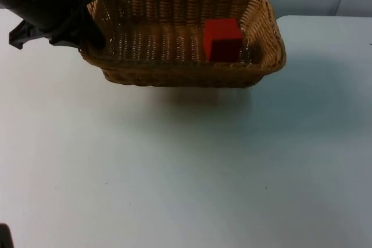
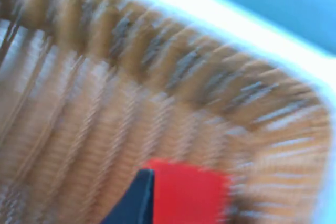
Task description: Pick up the basket with the left hand and place the cube into the basket with the right hand.
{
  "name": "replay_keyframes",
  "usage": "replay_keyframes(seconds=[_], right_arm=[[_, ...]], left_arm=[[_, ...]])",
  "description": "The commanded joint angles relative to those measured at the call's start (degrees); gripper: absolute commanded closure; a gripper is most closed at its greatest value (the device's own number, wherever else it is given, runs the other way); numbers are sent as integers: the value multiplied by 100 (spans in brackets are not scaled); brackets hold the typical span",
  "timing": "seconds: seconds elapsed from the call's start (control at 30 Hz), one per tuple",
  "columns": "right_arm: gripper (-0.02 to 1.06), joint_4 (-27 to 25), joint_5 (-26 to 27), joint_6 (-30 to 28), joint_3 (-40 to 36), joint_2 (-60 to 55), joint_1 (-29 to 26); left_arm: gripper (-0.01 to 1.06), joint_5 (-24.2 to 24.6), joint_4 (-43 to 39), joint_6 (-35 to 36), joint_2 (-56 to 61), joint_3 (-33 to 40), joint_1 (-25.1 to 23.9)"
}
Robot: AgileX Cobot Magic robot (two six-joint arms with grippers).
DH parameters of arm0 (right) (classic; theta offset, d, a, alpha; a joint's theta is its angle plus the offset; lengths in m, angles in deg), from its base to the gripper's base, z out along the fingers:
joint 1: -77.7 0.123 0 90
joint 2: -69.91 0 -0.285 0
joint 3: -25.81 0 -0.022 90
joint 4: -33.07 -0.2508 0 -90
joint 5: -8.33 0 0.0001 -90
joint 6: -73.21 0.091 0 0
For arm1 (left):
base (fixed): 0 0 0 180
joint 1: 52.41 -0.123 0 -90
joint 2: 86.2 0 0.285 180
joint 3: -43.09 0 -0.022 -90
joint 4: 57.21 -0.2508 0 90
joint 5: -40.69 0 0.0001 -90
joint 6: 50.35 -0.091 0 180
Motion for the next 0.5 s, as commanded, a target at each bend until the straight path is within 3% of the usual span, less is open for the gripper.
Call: replay_keyframes(seconds=[0.0, 0.13, 0.17, 0.33, 0.37, 0.47], right_arm=[[0, 121, -239, 197, 60, 430, -166], [6, -193, -877, 197, 60, 1019, -572], [13, -304, -1083, 197, 60, 1184, -738], [67, -586, -1786, 549, 48, 2002, -1483], [67, -586, -1786, 549, 48, 2002, -1483], [101, -485, -2026, 627, 48, 2325, -1732]], left_arm=[[105, -40, 221, 29, 80, -55, 14], [105, -52, 221, 29, 80, -55, 14], [105, -52, 221, 29, 80, -55, 14], [105, -52, 221, 29, 80, -55, 14], [105, -52, 221, 29, 80, -55, 14], [105, -52, 221, 29, 80, -55, 14]])
